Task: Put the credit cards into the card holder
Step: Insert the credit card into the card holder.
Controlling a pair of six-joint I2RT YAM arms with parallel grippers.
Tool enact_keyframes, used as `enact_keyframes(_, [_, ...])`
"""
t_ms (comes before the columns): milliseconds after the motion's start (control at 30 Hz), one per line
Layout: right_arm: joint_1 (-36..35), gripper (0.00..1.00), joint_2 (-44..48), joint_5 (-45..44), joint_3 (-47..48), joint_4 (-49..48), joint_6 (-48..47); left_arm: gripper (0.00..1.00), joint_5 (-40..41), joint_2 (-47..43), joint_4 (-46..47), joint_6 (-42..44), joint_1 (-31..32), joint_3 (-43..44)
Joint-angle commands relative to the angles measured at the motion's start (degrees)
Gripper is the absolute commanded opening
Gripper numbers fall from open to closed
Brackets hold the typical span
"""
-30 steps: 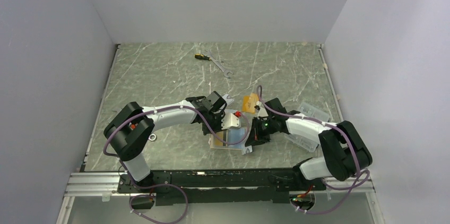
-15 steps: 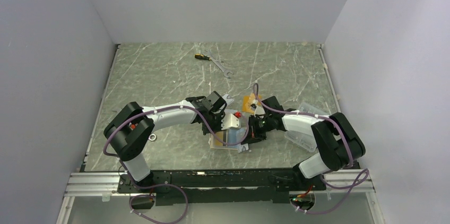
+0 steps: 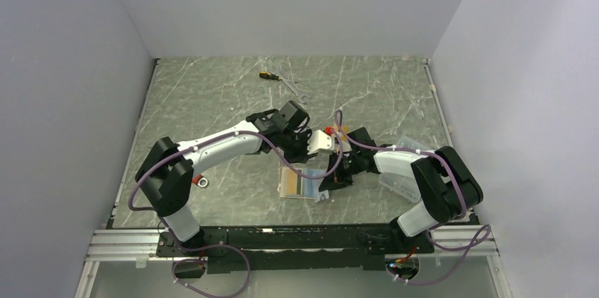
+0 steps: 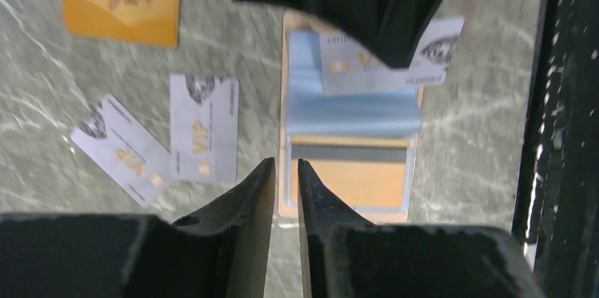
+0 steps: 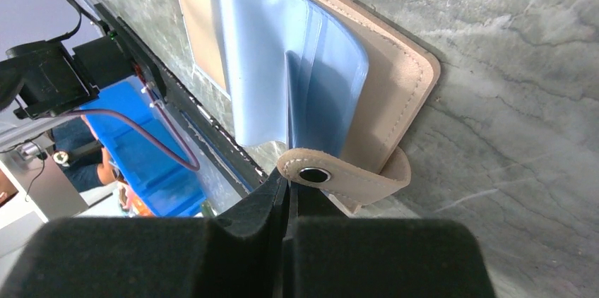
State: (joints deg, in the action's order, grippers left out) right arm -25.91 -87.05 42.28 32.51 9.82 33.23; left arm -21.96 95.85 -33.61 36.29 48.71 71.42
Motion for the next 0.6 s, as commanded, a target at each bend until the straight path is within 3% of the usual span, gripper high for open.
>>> enact_keyframes(0, [0.0, 0.00, -0.5, -0.6, -0.3, -1.9, -0.1, 0.24, -6.2, 2.9, 4.5, -3.2, 1.3, 1.2])
enact_keyframes(567, [0.0, 0.00, 0.0, 0.9, -2.1, -4.6, 0.7, 0.23, -2.9, 5.2, 15.6, -4.2, 3.8, -7.3])
